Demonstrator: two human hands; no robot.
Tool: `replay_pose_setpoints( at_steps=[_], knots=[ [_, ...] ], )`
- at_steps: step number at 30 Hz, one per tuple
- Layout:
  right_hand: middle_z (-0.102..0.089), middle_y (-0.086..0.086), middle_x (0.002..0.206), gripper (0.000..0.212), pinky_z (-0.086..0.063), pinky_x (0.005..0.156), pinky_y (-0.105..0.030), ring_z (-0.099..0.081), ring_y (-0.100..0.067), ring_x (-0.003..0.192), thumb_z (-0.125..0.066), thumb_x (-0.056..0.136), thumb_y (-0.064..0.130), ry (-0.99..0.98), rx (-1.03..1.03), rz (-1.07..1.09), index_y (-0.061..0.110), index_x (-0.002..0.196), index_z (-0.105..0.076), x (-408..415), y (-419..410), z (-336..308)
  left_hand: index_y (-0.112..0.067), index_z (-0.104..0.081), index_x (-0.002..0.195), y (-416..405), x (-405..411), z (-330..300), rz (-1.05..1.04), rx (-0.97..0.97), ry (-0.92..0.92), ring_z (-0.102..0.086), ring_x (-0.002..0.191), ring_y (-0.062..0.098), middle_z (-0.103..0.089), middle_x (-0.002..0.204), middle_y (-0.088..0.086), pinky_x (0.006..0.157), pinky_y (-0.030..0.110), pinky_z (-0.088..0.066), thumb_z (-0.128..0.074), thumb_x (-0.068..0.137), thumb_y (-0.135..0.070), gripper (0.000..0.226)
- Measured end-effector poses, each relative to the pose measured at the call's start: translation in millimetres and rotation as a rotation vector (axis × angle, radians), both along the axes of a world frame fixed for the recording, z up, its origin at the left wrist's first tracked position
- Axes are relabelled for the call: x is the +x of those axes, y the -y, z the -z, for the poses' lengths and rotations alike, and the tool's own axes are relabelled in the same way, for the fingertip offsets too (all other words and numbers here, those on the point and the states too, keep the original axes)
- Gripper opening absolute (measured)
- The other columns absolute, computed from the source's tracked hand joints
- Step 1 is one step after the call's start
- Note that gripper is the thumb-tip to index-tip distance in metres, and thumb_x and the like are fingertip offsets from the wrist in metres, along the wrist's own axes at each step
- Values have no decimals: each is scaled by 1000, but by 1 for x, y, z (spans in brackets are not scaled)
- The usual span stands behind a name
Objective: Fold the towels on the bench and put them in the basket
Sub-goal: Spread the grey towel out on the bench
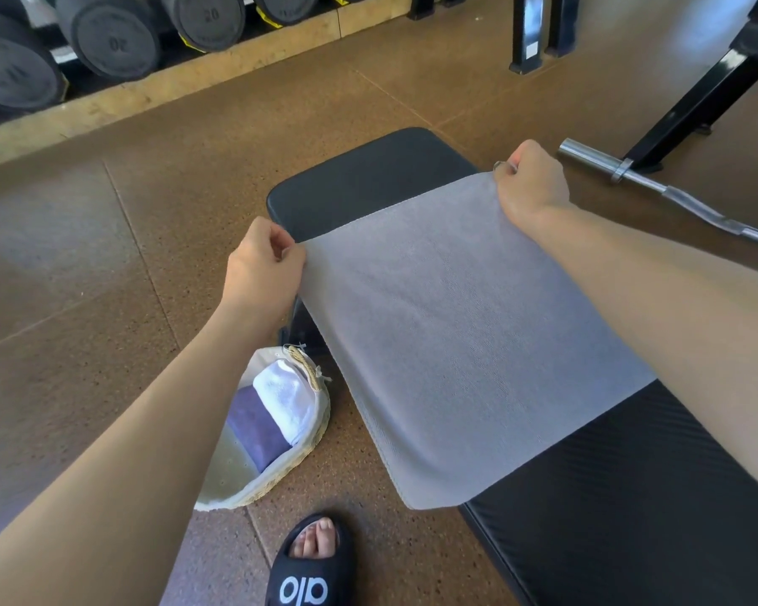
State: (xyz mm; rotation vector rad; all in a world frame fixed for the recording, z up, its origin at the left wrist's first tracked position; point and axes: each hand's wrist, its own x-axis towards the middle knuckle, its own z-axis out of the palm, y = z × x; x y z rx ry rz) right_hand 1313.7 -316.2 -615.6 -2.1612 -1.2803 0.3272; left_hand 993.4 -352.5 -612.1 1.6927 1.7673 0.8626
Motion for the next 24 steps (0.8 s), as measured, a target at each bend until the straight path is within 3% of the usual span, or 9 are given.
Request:
replay_pose_setpoints(
  at_steps=[4,9,14,18,21,24],
  knots=[
    [-55,-6,100,12,-39,73,-35,-53,-23,88,-43,105,23,40,10,-3,13,106,-49,-2,0,-2,-14,-56,97,-6,4,-14,152,-5,-199,-50,74,15,-57,89,0,58,27,-39,-56,94,-27,13],
    [-56,-7,98,9,-40,72,-34,-53,-22,85,-43,105,20,44,16,-5,12,104,-48,-5,1,-2,-19,-58,96,-12,2,-22,205,-52,-172,-53,76,12,-59,91,-1,58,26,-40,-59,94,-19,3],
    [-53,-6,98,5,-36,72,-34,-49,-25,86,-44,104,20,35,34,5,16,100,-45,-3,4,-4,-19,-61,83,-19,-1,-26,134,-172,-110,-58,80,22,-62,87,2,64,31,-46,-65,84,-15,5],
    [-56,-6,98,5,-43,73,-33,-54,-21,86,-48,103,19,28,52,8,14,102,-48,-2,2,-1,-17,-63,89,-23,4,-35,237,-153,-299,-55,76,16,-62,89,0,59,28,-43,-65,86,-22,6],
    [-57,-5,97,11,-46,73,-32,-57,-20,87,-50,103,19,30,62,10,11,109,-53,-2,0,0,-19,-61,99,-31,17,-47,411,-77,-558,-58,92,22,-61,101,2,73,33,-48,-59,94,-35,17],
    [-57,-4,97,12,-49,75,-31,-59,-18,88,-52,103,20,32,69,11,11,112,-54,-3,-2,0,-25,-59,104,-47,40,-52,528,-41,-671,-58,103,24,-56,111,2,92,41,-50,-52,96,-41,19]
  ],
)
